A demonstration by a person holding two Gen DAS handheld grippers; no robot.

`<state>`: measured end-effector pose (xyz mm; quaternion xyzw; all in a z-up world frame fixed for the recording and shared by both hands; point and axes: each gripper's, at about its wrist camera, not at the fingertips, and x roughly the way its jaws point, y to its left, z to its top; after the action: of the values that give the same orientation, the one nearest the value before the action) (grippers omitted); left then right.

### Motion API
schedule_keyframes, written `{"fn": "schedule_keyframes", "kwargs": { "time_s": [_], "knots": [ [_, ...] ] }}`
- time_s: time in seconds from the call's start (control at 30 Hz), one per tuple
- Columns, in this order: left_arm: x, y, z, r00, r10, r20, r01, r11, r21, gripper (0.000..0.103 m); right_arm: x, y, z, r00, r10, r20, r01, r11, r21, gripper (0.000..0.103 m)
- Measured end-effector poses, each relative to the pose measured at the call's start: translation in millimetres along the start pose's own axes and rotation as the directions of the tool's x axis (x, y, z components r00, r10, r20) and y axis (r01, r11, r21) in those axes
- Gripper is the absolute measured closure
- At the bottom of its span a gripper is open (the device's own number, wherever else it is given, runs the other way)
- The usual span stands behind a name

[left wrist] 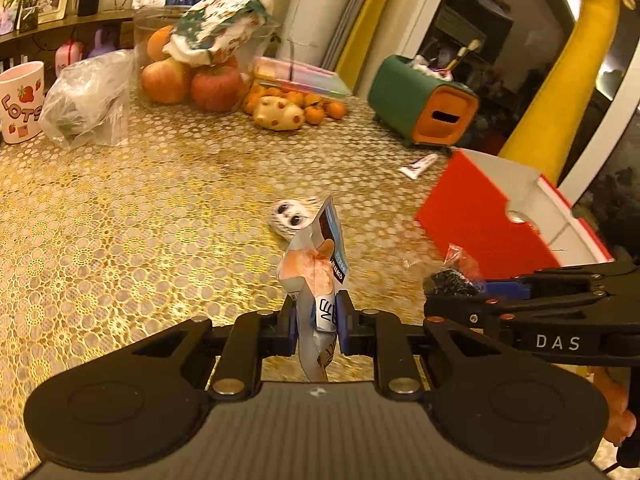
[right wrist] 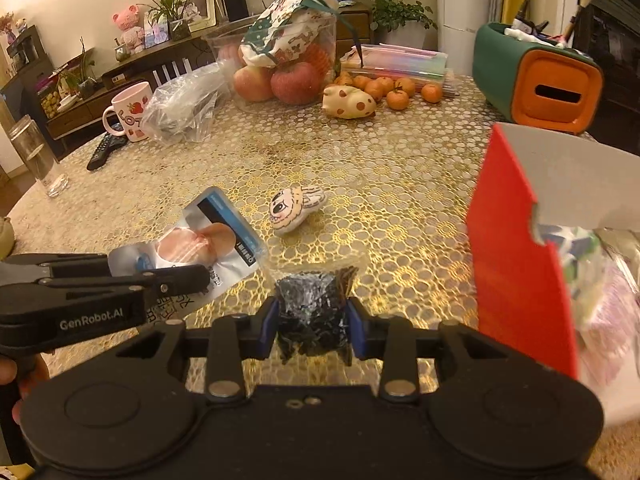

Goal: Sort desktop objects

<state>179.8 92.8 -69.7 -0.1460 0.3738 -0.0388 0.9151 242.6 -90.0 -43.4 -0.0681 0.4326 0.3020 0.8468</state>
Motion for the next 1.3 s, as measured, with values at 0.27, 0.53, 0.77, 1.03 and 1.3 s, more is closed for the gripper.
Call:
{"fn": "schedule_keyframes", "kwargs": {
  "time_s": [0.27, 0.53, 0.77, 1.03, 1.3],
  "knots": [
    [-28.4, -33.7, -1.6, 0.999, -0.029, 0.021, 0.028, 0.999, 0.028, 0.086, -48.2, -10.4, -9.9, 0.999, 0.012, 0.05, -0.012, 1.0, 0.011, 0.068],
    [-48.0, -70.6, 3.1, 0.997, -0.066, 0.043, 0.063, 0.996, 0.065, 0.086, -91.1, -29.0, -13.3, 0.995, 0.017, 0.095, -0.019, 1.0, 0.02, 0.068],
    [-48.9, -100.1, 6.7, 0.994, -0.096, 0.046, 0.091, 0.992, 0.092, 0.086, -112.7, -53.7, -16.4, 0.992, -0.011, 0.124, 0.005, 0.999, 0.053, 0.069],
    [-43.0, -130.3, 14.3, 0.992, -0.117, 0.043, 0.111, 0.986, 0.123, 0.086, -128.8, -84.8, -17.3, 0.986, -0.042, 0.159, 0.028, 0.996, 0.09, 0.069],
    [-28.4, -162.3, 22.6, 0.99, -0.138, 0.026, 0.132, 0.976, 0.174, 0.086, -140.0, -118.9, -18.1, 0.981, -0.075, 0.179, 0.052, 0.991, 0.125, 0.069]
  ]
}}
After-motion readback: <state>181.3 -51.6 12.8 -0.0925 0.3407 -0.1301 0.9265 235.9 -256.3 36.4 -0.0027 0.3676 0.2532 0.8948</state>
